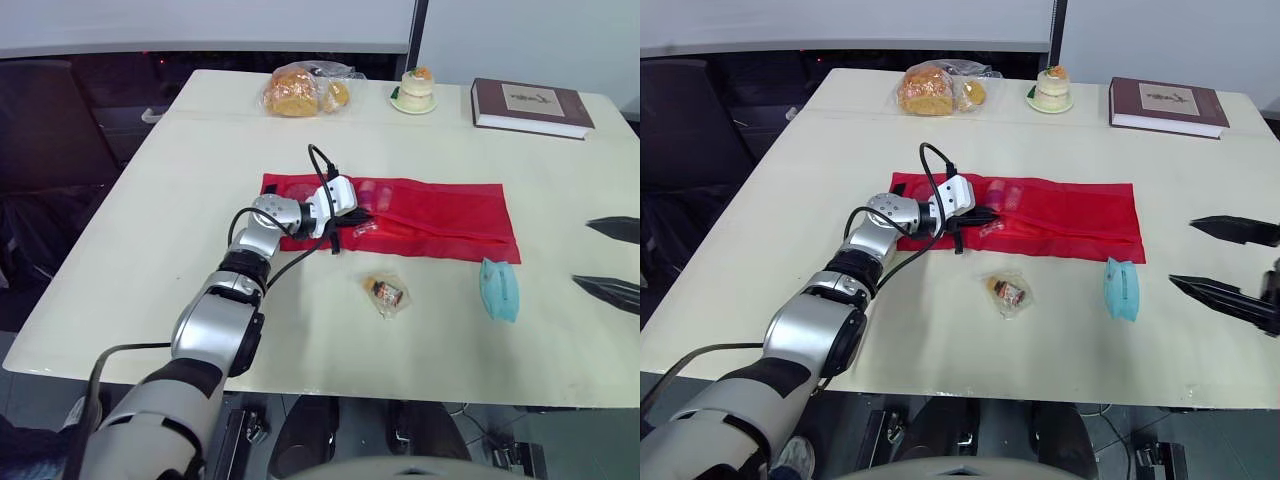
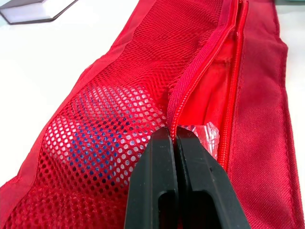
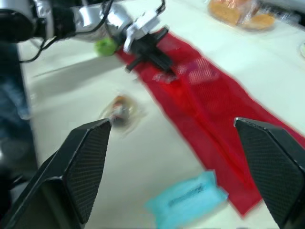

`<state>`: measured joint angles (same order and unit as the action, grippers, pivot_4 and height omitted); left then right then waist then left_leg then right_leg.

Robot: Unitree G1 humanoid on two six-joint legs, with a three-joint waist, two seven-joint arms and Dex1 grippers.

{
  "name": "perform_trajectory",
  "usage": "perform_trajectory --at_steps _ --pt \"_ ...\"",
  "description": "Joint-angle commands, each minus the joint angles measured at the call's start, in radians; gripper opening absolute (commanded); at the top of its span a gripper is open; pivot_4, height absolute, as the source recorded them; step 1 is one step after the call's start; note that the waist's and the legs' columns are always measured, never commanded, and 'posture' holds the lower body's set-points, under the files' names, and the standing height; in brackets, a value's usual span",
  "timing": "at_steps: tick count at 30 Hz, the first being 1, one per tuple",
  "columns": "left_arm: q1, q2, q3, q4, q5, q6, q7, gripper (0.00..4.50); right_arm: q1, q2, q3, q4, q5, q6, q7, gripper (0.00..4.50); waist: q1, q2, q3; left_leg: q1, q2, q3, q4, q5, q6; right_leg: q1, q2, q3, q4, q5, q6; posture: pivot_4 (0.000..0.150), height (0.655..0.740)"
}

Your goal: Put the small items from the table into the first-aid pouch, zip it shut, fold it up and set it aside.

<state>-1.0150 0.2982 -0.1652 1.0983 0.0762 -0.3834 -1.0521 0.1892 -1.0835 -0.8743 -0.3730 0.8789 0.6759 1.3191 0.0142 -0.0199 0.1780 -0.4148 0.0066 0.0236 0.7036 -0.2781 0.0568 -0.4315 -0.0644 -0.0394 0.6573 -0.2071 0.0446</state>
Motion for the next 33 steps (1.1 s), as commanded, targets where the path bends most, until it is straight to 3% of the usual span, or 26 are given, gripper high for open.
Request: perform_trajectory --at_steps 1,8,15,19,27,33 --pt "-0.016 0.010 0.013 0.003 -0.002 -0.021 0.004 0.00 -0.001 -0.045 -0.078 0.019 0.017 0.016 0.071 4.39 0.000 0.000 0.000 0.000 0.000 0.000 0.000 0.000 0.000 0.000 0.000 0.000 0.000 0.000 0.000 0.150 0.7289" --pt "-0.021 0.006 0.010 0.009 0.000 -0.025 0.003 0.00 -0.012 -0.066 -0.063 0.040 -0.030 -0.007 0.114 4.39 0.000 0.000 0.000 0.000 0.000 0.000 0.000 0.000 0.000 0.000 0.000 0.000 0.000 0.000 0.000 0.150 0.7289" --pt "-0.011 0.009 0.009 -0.002 -0.001 -0.028 -0.002 0.00 0.006 0.054 0.045 -0.045 -0.078 -0.093 0.050 4.39 0.000 0.000 0.000 0.000 0.000 0.000 0.000 0.000 0.000 0.000 0.000 0.000 0.000 0.000 0.000 0.150 0.7289" --pt "-0.005 0.007 0.006 -0.005 0.002 -0.031 0.006 0.00 0.018 0.188 0.243 -0.156 -0.144 -0.182 -0.038 4.39 0.000 0.000 0.000 0.000 0.000 0.000 0.000 0.000 0.000 0.000 0.000 0.000 0.000 0.000 0.000 0.150 0.7289" --pt "0.000 0.002 0.003 -0.024 0.004 -0.033 0.016 0.00 -0.055 0.463 0.772 -0.190 -0.525 -0.399 -0.341 4.39 0.000 -0.003 -0.002 0.000 0.000 0.000 0.001 0.000 0.000 0.000 0.001 0.000 0.001 0.000 0.000 0.150 0.7289" --pt "0.000 -0.009 -0.003 -0.026 0.010 -0.036 0.024 0.00 -0.212 0.578 1.026 -0.095 -0.702 -0.320 -0.518 4.39 0.000 -0.003 -0.002 0.000 -0.001 0.000 0.001 0.000 0.000 -0.001 0.001 0.000 0.001 0.000 0.000 0.150 0.7289"
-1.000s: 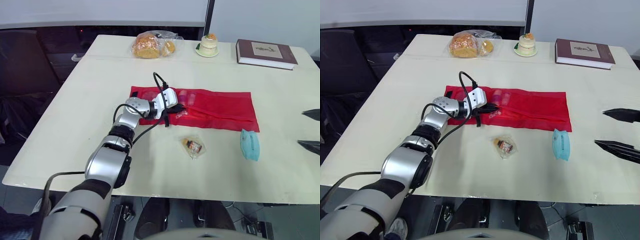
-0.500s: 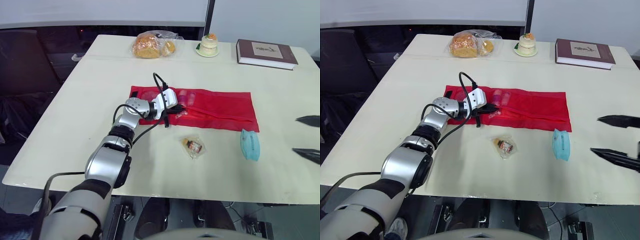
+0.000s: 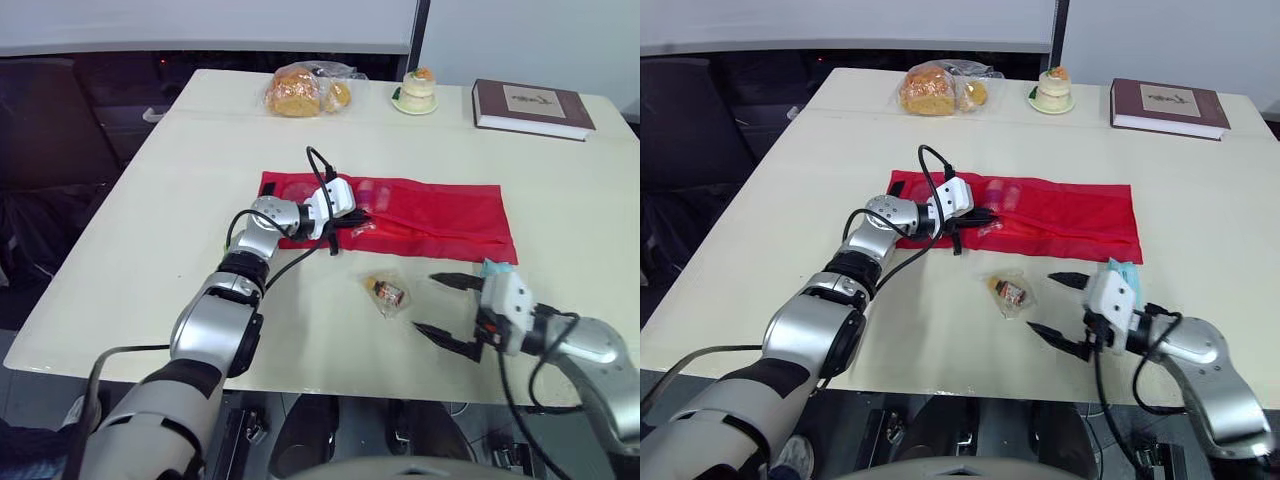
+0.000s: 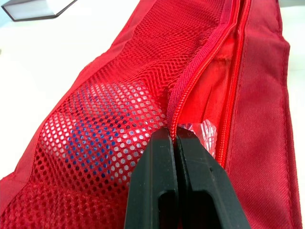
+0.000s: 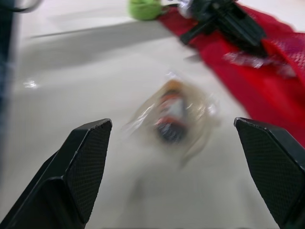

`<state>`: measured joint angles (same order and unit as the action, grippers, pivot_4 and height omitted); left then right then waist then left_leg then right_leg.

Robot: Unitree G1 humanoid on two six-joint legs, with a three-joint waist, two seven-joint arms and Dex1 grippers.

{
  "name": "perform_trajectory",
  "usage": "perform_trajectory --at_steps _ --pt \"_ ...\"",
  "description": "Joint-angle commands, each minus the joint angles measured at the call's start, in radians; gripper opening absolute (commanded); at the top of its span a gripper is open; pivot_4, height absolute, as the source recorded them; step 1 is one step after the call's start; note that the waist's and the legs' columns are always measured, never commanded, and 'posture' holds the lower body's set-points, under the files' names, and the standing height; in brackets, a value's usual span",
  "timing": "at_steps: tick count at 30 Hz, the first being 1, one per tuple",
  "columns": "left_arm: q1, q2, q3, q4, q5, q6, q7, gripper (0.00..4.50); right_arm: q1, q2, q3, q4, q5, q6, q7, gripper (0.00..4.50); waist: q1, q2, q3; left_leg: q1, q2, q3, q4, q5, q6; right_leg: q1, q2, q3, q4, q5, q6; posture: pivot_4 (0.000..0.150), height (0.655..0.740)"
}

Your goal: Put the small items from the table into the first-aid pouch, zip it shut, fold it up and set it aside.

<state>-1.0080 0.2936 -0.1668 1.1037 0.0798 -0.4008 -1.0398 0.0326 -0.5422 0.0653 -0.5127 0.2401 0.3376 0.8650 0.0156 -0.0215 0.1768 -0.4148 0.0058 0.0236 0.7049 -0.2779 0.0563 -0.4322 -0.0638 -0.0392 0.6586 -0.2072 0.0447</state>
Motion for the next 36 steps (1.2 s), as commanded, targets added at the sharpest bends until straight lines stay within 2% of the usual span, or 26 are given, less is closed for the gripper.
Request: perform_trajectory --at_steps 1,6,8,10,11,15,16,23,29,36 --pt "-0.005 -0.008 -0.001 -0.034 0.006 -0.018 0.013 0.00 -0.078 0.045 0.111 0.071 -0.086 0.012 -0.076 4.39 -0.001 -0.001 0.000 0.000 0.001 0.000 0.000 0.000 0.000 0.000 0.001 -0.001 0.000 0.000 0.000 0.150 0.7289" --pt "-0.002 -0.015 0.000 -0.043 0.005 -0.017 0.013 0.00 -0.135 0.057 0.171 0.126 -0.121 0.043 -0.099 4.39 0.000 -0.001 0.000 -0.001 0.000 -0.001 0.000 0.000 0.000 0.000 0.000 -0.001 0.000 0.000 0.000 0.150 0.7289" --pt "-0.004 -0.014 0.001 -0.039 0.006 -0.017 0.017 0.00 -0.137 0.036 0.178 0.136 -0.123 0.038 -0.079 4.02 0.000 -0.001 0.000 -0.001 -0.001 -0.001 0.000 0.000 0.000 0.000 0.000 -0.001 0.000 0.000 0.000 0.150 0.7289" --pt "-0.006 -0.016 0.004 -0.036 0.005 -0.015 0.022 0.00 -0.146 0.032 0.176 0.142 -0.113 0.035 -0.070 3.19 -0.001 -0.001 0.000 -0.001 0.000 -0.001 0.000 0.000 0.000 0.000 0.000 -0.001 0.000 0.000 0.000 0.150 0.7289" --pt "-0.007 -0.019 0.004 -0.036 0.005 -0.014 0.024 0.00 -0.153 0.034 0.174 0.145 -0.109 0.035 -0.072 3.03 -0.001 -0.001 0.000 -0.001 0.000 -0.001 0.000 0.000 0.000 0.000 0.000 -0.001 0.000 0.000 0.000 0.150 0.7289" --pt "-0.013 -0.026 0.002 -0.036 0.005 -0.011 0.027 0.00 -0.162 0.031 0.169 0.151 -0.096 0.034 -0.062 1.03 -0.001 -0.001 0.000 0.000 0.000 -0.001 0.000 0.000 0.000 0.000 0.000 -0.001 0.001 0.000 0.000 0.150 0.7289" --pt "-0.015 -0.028 0.003 -0.035 0.005 -0.009 0.028 0.00 -0.157 0.030 0.164 0.145 -0.088 0.038 -0.060 0.79 -0.001 -0.001 0.000 0.000 0.000 -0.001 0.000 0.000 0.000 0.000 0.000 -0.001 0.000 0.000 0.000 0.150 0.7289" --pt "-0.012 -0.041 0.002 -0.054 0.000 -0.005 0.021 0.00 -0.167 0.070 0.113 0.127 -0.104 0.103 -0.178 0.79 -0.001 -0.001 0.000 0.000 0.000 -0.001 0.000 0.000 0.000 0.000 0.000 -0.001 0.001 0.000 0.000 0.150 0.7289" --pt "-0.001 -0.053 0.003 -0.079 -0.008 0.000 0.009 0.00 -0.259 0.135 0.074 0.110 -0.149 0.353 -0.364 0.79 -0.001 -0.001 0.000 0.000 0.000 -0.001 0.000 0.000 0.000 0.000 0.000 -0.001 0.001 0.000 0.000 0.150 0.7289" --pt "0.021 -0.066 -0.003 -0.116 -0.012 0.007 -0.007 0.00 -0.284 0.229 0.030 0.080 -0.146 0.549 -0.503 0.79 -0.002 -0.001 0.000 -0.001 0.000 -0.001 0.000 0.000 0.000 0.000 0.000 -0.001 0.001 0.000 0.000 0.150 0.7289"
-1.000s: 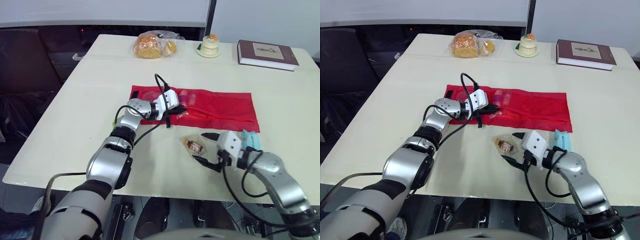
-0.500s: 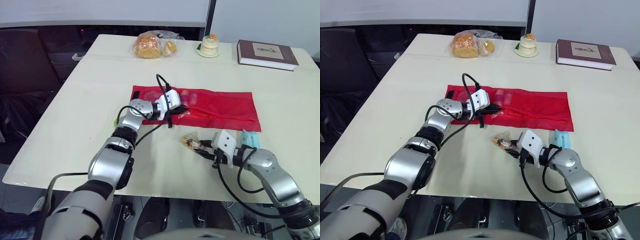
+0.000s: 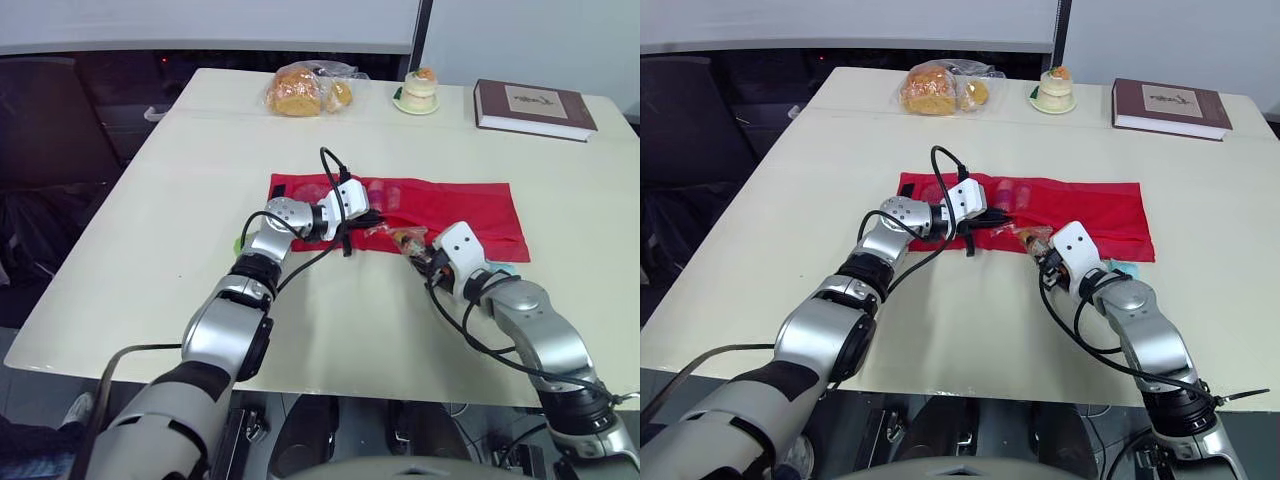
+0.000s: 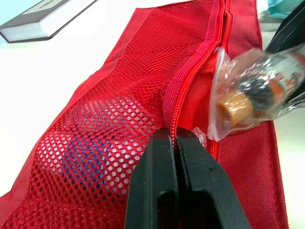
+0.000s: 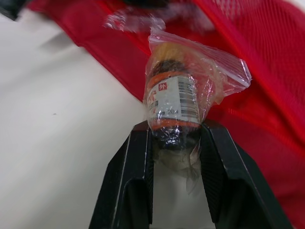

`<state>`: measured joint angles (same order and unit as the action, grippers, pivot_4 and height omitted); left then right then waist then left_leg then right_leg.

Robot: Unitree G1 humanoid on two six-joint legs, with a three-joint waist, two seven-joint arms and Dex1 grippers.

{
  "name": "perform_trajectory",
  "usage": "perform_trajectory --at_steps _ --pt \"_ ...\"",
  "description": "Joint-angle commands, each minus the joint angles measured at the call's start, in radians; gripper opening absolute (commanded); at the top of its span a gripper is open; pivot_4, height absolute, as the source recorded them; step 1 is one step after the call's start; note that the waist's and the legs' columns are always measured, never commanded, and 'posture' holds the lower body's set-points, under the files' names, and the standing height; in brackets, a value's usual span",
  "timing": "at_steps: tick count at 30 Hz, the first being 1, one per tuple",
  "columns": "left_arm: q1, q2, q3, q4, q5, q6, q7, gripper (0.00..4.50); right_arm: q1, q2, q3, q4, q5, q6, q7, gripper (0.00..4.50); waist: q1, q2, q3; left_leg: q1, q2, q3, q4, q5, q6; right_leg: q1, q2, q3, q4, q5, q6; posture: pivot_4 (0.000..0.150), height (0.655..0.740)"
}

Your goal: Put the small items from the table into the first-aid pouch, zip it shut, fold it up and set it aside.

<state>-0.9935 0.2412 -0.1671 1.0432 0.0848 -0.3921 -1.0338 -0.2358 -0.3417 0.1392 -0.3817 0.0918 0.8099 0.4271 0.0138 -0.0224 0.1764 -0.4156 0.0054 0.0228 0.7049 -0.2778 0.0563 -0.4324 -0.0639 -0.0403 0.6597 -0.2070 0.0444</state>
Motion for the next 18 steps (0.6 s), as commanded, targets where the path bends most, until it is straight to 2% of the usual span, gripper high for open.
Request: perform_trajectory --at_steps 1,8,18 --pt "0.012 -0.016 -0.003 -0.061 -0.018 0.000 -0.016 0.00 -0.012 0.039 -0.051 -0.056 0.003 0.103 -0.081 0.79 0.000 0.000 0.000 0.000 0.000 0.000 0.000 0.000 0.000 0.000 0.000 0.000 0.000 0.000 0.000 0.150 0.7289" --pt "0.047 -0.028 -0.012 -0.106 -0.023 0.014 -0.037 0.00 -0.061 0.204 -0.155 -0.051 0.039 0.221 -0.218 0.79 0.000 0.000 0.000 0.000 0.000 0.000 0.000 0.000 0.000 0.000 0.000 0.000 0.001 0.000 0.000 0.150 0.7289" --pt "0.081 -0.031 -0.025 -0.158 -0.027 0.029 -0.061 0.00 -0.149 0.296 -0.182 0.065 0.039 0.204 -0.307 0.79 -0.003 0.001 0.000 0.001 0.000 0.000 0.000 0.000 0.000 0.000 0.000 0.000 0.001 0.000 0.000 0.150 0.7289"
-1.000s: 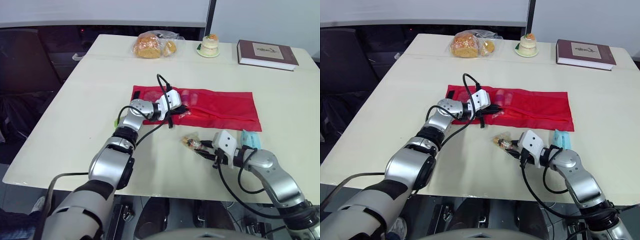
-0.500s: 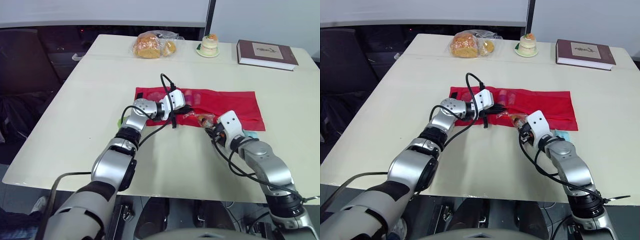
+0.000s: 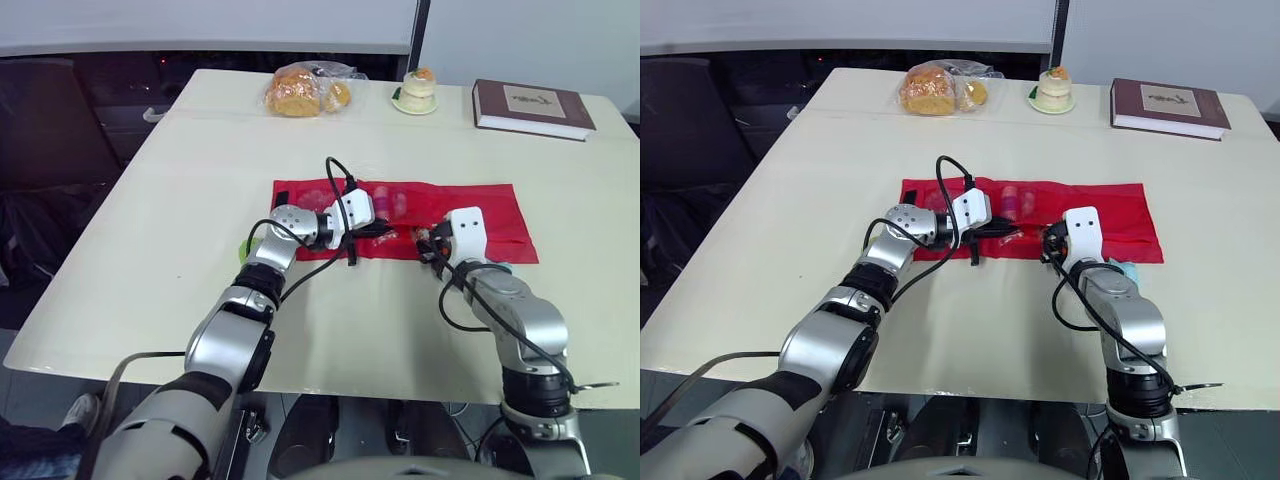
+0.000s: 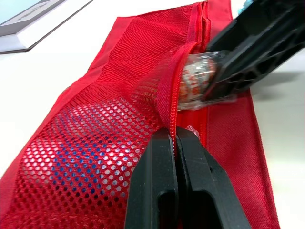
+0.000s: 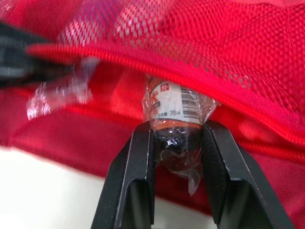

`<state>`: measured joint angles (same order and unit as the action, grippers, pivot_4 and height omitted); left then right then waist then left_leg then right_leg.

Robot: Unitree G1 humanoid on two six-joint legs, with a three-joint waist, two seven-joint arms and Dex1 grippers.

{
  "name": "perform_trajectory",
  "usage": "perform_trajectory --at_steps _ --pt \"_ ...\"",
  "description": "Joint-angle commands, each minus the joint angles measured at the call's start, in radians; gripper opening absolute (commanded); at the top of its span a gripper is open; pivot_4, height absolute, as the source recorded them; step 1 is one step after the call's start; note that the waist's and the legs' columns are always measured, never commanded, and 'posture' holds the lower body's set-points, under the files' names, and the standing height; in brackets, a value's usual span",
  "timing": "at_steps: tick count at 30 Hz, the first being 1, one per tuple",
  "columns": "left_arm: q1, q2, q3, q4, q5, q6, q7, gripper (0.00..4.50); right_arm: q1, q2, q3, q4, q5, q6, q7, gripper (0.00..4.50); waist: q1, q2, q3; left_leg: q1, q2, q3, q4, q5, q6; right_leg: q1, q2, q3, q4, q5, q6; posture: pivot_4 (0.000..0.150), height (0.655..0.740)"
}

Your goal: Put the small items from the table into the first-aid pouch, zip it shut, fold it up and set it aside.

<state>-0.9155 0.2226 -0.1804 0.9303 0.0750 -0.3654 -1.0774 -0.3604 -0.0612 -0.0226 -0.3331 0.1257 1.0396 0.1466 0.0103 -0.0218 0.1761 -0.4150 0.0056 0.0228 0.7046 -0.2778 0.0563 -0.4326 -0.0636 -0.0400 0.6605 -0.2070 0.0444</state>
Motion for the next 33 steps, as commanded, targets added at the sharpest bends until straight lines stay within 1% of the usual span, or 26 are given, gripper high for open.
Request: perform_trajectory --at_steps 1,10,15,17,19,20,23,27,31,32,33 --pt "0.004 -0.013 -0.012 -0.049 -0.017 0.004 -0.018 0.00 -0.035 0.028 -0.031 0.035 0.008 -0.034 -0.036 0.79 0.002 0.000 0.000 0.000 0.000 0.000 0.000 0.000 0.000 0.000 0.000 0.000 0.000 0.000 0.000 0.150 0.7289" --pt "0.021 -0.016 -0.019 -0.076 -0.019 0.016 -0.024 0.00 -0.132 0.104 -0.047 0.177 0.002 -0.134 -0.101 0.79 0.000 0.000 0.000 0.000 0.000 0.000 0.000 0.000 0.000 0.000 0.000 0.000 0.000 0.000 0.000 0.150 0.7289" --pt "0.026 -0.014 -0.020 -0.080 -0.019 0.016 -0.027 0.00 -0.128 0.094 -0.038 0.199 -0.025 -0.204 -0.130 0.79 0.000 0.000 0.000 0.000 0.000 0.000 0.000 0.000 0.000 0.000 0.000 0.000 0.000 0.000 0.000 0.150 0.7289" --pt "0.025 -0.011 -0.019 -0.075 -0.019 0.015 -0.025 0.00 -0.110 0.080 -0.031 0.187 -0.023 -0.216 -0.119 1.81 0.000 0.000 0.000 0.000 0.000 0.000 0.000 0.000 0.000 0.000 0.000 0.000 0.000 0.000 0.000 0.150 0.7289" --pt "0.022 -0.008 -0.018 -0.069 -0.018 0.013 -0.020 0.00 -0.084 0.063 -0.014 0.161 -0.020 -0.221 -0.099 2.62 0.000 0.000 0.000 0.000 0.000 0.000 0.000 0.000 0.000 0.000 0.000 0.000 0.000 0.000 0.000 0.150 0.7289" --pt "0.021 -0.006 -0.016 -0.064 -0.017 0.013 -0.016 0.00 -0.070 0.054 -0.005 0.143 -0.014 -0.214 -0.086 2.85 0.000 0.000 0.000 0.000 0.000 0.000 -0.001 0.000 0.000 0.000 0.000 0.000 0.000 0.000 0.000 0.150 0.7289" --pt "0.017 -0.004 -0.013 -0.055 -0.016 0.012 -0.009 0.00 -0.024 0.025 0.020 0.080 0.005 -0.183 -0.046 2.85 0.000 0.000 0.000 0.000 0.000 0.000 -0.001 0.000 0.000 0.000 0.000 0.000 0.000 0.000 0.000 0.150 0.7289" --pt "0.008 0.001 -0.008 -0.042 -0.016 0.012 0.000 0.00 0.053 -0.038 0.045 -0.053 0.042 -0.126 0.016 2.85 -0.001 0.001 0.000 -0.001 0.000 0.000 -0.001 0.000 0.000 0.000 0.000 0.000 -0.001 0.000 0.000 0.150 0.7289" --pt "0.001 0.002 -0.007 -0.033 -0.017 0.011 0.004 0.00 0.092 -0.082 0.052 -0.138 0.066 -0.081 0.043 2.85 -0.003 0.001 0.000 0.000 0.000 0.000 -0.001 0.000 0.000 0.000 0.000 0.001 0.000 0.000 0.000 0.150 0.7289" --pt "0.001 0.003 -0.007 -0.032 -0.018 0.010 0.004 0.00 0.099 -0.080 0.046 -0.143 0.067 -0.077 0.038 2.48 -0.002 0.001 0.000 0.000 0.000 0.000 -0.001 0.000 0.000 0.000 0.000 0.001 0.000 0.000 0.000 0.150 0.7289" --pt "0.000 0.003 -0.007 -0.030 -0.018 0.009 0.004 0.00 0.105 -0.079 0.043 -0.144 0.066 -0.080 0.033 2.34 -0.002 0.001 0.000 0.000 0.000 0.000 -0.001 0.000 0.000 0.000 0.000 0.000 0.000 0.000 0.000 0.150 0.7289"
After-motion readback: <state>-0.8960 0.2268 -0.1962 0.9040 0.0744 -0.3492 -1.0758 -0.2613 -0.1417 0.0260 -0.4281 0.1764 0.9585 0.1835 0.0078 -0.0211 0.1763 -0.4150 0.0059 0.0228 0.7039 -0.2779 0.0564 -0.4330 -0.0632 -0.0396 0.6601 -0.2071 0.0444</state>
